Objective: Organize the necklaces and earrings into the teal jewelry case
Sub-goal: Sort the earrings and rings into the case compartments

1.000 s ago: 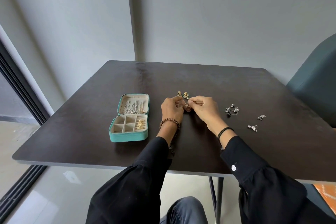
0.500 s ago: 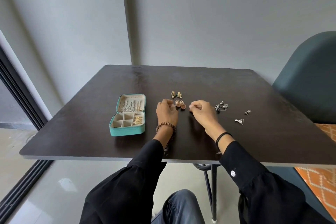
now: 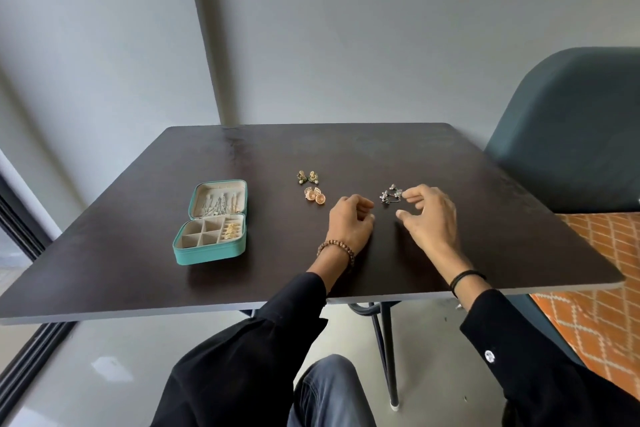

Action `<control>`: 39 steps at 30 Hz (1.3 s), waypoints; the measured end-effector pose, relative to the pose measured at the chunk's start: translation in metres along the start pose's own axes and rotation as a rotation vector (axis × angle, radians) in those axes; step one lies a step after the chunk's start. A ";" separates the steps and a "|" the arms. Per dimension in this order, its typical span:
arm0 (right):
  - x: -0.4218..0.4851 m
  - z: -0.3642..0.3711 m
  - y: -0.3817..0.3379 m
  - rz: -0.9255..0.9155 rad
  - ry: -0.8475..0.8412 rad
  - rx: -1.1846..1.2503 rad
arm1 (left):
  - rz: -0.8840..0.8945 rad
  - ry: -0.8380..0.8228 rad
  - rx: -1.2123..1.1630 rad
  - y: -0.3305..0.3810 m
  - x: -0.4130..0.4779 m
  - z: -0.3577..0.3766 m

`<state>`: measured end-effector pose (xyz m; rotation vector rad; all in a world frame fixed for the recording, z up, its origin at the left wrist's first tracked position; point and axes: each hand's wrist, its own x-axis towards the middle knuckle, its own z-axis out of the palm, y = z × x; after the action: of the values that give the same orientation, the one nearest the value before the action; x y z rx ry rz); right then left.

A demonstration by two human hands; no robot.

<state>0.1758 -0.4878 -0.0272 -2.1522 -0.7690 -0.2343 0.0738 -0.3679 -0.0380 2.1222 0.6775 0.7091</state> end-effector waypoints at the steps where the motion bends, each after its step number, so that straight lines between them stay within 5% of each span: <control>1: -0.001 -0.005 0.006 0.012 0.007 -0.018 | 0.016 -0.013 0.011 0.002 0.002 0.004; 7: -0.002 -0.022 0.032 0.151 -0.065 -0.075 | 0.073 -0.062 0.048 0.010 0.012 0.017; 17: -0.006 -0.018 0.038 0.038 -0.021 0.149 | 0.137 -0.137 -0.011 0.012 0.008 0.020; 23: -0.006 -0.022 0.035 0.025 -0.148 0.374 | 0.084 -0.207 -0.025 0.014 0.013 0.023; 39: -0.004 -0.024 0.034 0.097 -0.136 0.627 | -0.020 -0.193 -0.173 0.010 0.020 0.028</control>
<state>0.1955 -0.5238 -0.0350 -1.6096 -0.6960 0.1882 0.1095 -0.3740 -0.0401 1.9903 0.5132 0.5242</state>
